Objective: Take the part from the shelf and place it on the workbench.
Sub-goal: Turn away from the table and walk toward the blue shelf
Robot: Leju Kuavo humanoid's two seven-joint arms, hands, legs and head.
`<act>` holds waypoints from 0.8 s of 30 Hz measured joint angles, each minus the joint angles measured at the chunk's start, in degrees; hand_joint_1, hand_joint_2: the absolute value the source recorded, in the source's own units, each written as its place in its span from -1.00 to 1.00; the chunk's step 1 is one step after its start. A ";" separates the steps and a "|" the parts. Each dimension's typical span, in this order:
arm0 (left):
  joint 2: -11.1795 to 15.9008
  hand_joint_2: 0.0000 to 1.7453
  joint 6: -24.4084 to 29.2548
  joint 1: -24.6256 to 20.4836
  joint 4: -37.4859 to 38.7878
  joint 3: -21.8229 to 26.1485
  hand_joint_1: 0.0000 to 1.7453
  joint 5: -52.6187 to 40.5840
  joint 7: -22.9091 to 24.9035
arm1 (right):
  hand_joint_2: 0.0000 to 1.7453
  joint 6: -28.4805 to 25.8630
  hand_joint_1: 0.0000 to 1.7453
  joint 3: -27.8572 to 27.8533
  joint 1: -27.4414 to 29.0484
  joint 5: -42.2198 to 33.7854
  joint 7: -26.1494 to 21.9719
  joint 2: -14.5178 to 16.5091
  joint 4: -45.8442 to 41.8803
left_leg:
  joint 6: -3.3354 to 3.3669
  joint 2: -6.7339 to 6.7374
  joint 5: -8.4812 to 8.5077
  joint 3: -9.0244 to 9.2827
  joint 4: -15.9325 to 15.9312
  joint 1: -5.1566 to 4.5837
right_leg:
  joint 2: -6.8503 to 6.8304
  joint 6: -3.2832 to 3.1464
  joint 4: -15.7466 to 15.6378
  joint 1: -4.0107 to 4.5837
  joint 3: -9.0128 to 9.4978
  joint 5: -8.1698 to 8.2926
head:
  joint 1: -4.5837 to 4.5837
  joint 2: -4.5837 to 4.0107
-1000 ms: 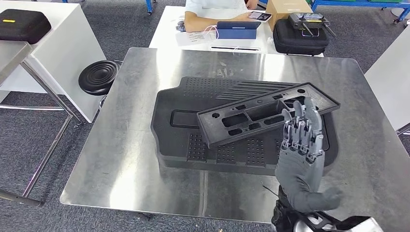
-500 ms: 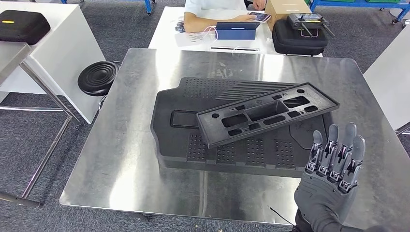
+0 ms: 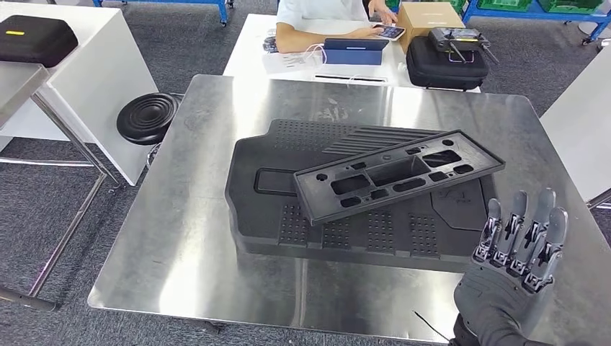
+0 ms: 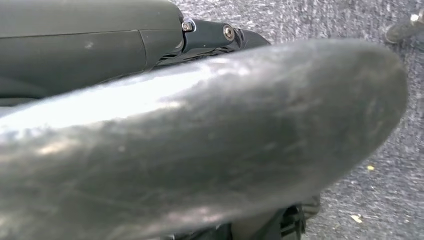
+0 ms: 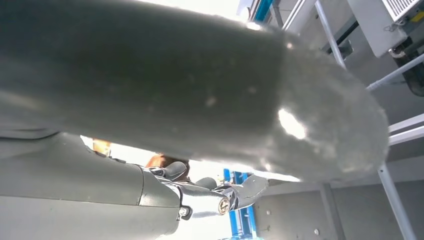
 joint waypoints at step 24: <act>-0.36 -1.00 -0.49 0.10 -0.42 1.88 -1.00 1.66 -0.28 | -1.00 0.12 -1.00 -3.24 1.22 0.83 0.77 1.32 0.46 | 0.86 -0.13 2.75 -5.49 2.66 0.03 | 0.57 -2.78 8.52 0.65 -2.68 -6.23 | 0.04 0.00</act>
